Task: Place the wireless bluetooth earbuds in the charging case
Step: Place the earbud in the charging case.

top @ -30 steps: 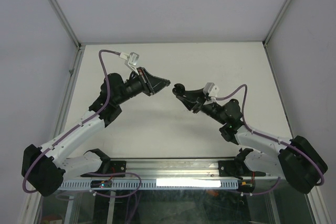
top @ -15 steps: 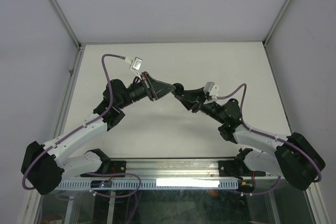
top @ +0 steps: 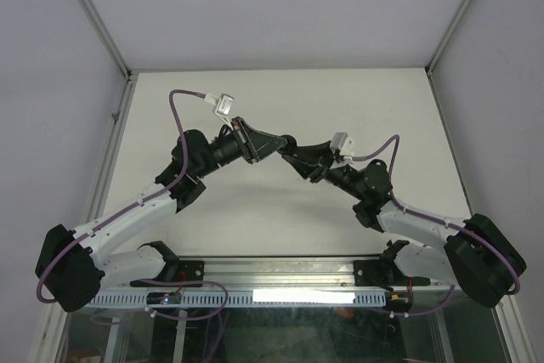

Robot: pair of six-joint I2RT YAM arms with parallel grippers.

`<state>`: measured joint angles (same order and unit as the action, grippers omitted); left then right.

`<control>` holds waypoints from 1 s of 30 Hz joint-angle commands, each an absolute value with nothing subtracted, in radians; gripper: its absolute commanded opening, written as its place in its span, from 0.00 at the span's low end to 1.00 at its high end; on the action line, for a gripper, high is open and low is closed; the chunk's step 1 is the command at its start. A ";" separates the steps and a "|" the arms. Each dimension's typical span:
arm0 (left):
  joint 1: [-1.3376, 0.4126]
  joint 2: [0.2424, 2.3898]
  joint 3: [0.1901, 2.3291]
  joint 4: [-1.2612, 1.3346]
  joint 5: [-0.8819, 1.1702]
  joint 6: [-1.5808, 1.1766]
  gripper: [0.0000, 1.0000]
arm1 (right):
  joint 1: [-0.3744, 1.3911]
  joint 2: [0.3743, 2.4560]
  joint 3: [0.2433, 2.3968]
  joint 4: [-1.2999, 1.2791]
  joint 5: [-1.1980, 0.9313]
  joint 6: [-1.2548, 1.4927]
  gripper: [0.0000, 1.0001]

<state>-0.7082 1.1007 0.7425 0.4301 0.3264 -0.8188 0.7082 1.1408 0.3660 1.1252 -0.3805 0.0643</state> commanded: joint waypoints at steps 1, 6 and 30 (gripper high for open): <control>-0.719 1.091 0.741 0.446 0.287 -0.782 0.11 | 0.705 1.129 0.399 1.196 -0.393 0.078 0.00; -0.721 1.084 0.747 0.416 0.280 -0.770 0.12 | 0.705 1.114 0.391 1.194 -0.382 0.071 0.00; -0.726 1.028 0.739 0.272 0.189 -0.747 0.23 | 0.704 1.093 0.387 1.200 -0.374 0.074 0.00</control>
<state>-0.7212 1.0622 0.7376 0.3202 0.2417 -0.7910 0.7082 1.1320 0.3656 1.1187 -0.3820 0.0700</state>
